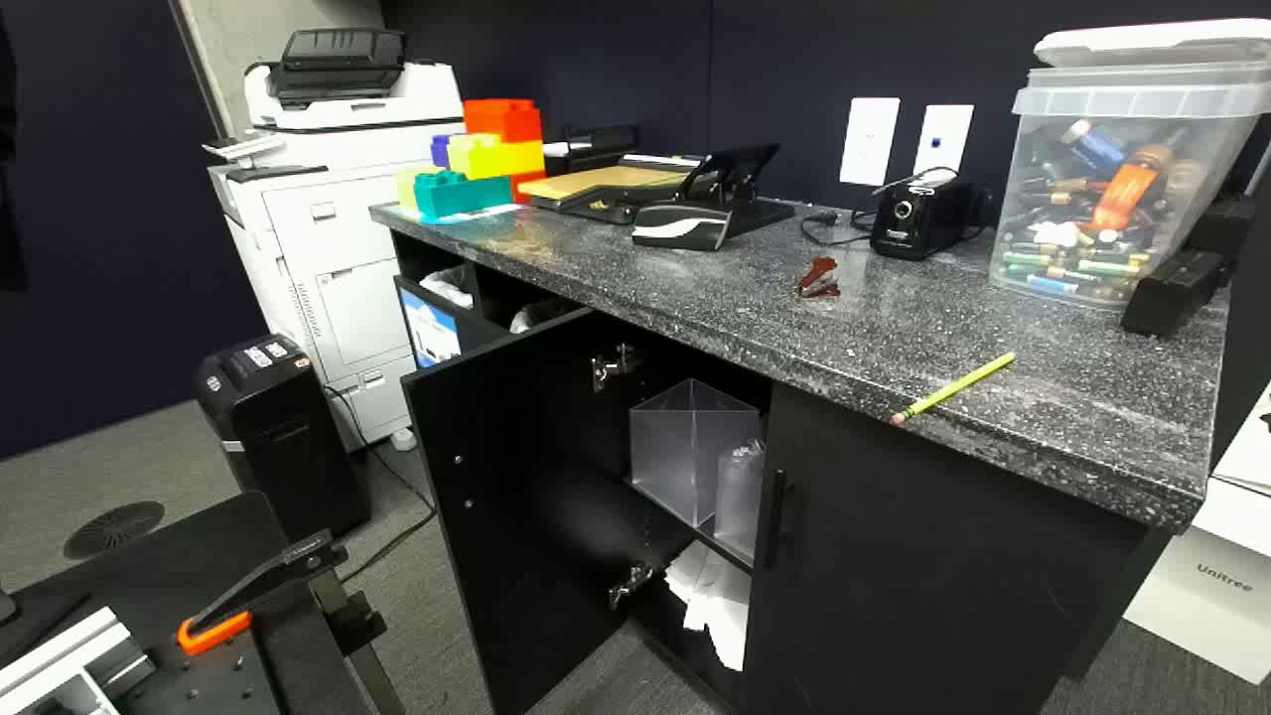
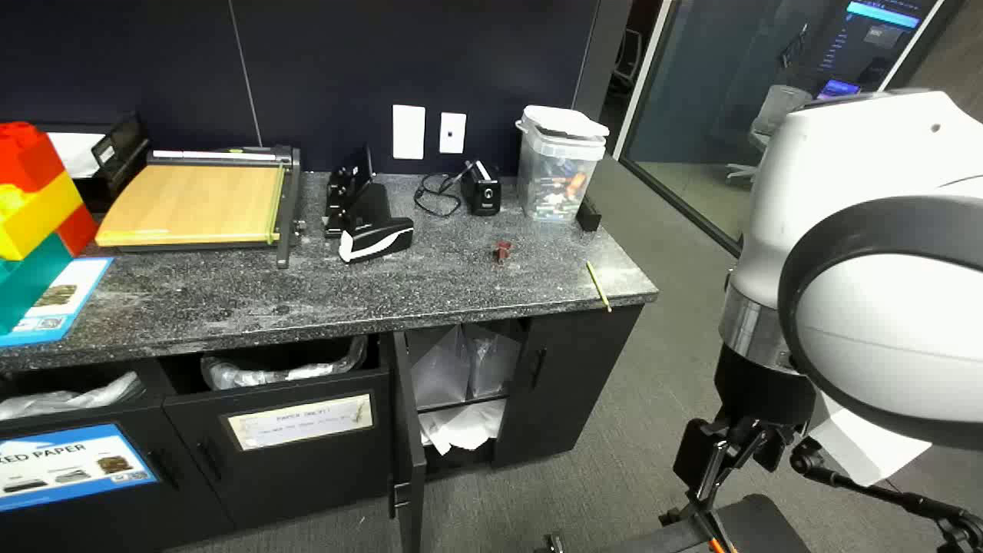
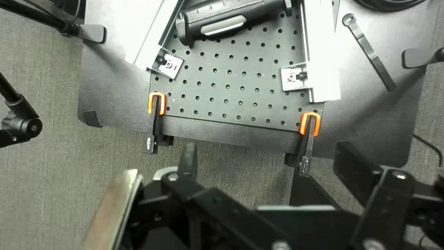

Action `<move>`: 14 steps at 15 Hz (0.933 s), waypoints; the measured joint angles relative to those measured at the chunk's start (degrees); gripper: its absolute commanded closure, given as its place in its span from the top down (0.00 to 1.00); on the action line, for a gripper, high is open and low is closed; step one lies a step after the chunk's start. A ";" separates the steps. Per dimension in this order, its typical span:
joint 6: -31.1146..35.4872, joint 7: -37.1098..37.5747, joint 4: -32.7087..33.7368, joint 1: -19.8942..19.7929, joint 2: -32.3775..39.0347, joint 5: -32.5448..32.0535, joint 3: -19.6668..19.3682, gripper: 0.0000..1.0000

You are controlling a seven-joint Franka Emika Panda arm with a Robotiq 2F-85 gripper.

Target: Move the pencil to the left

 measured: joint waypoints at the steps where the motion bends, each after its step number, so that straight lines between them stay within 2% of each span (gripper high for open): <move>1: 0.00 0.00 0.00 0.00 0.00 0.00 0.00 1.00; 9: 0.30 0.42 0.72 -0.08 0.56 0.00 -0.22 1.00; 11: 0.36 0.58 4.38 -0.89 3.09 -0.07 -1.23 1.00; 14: 0.33 0.54 14.27 -2.86 9.83 0.07 -3.84 1.00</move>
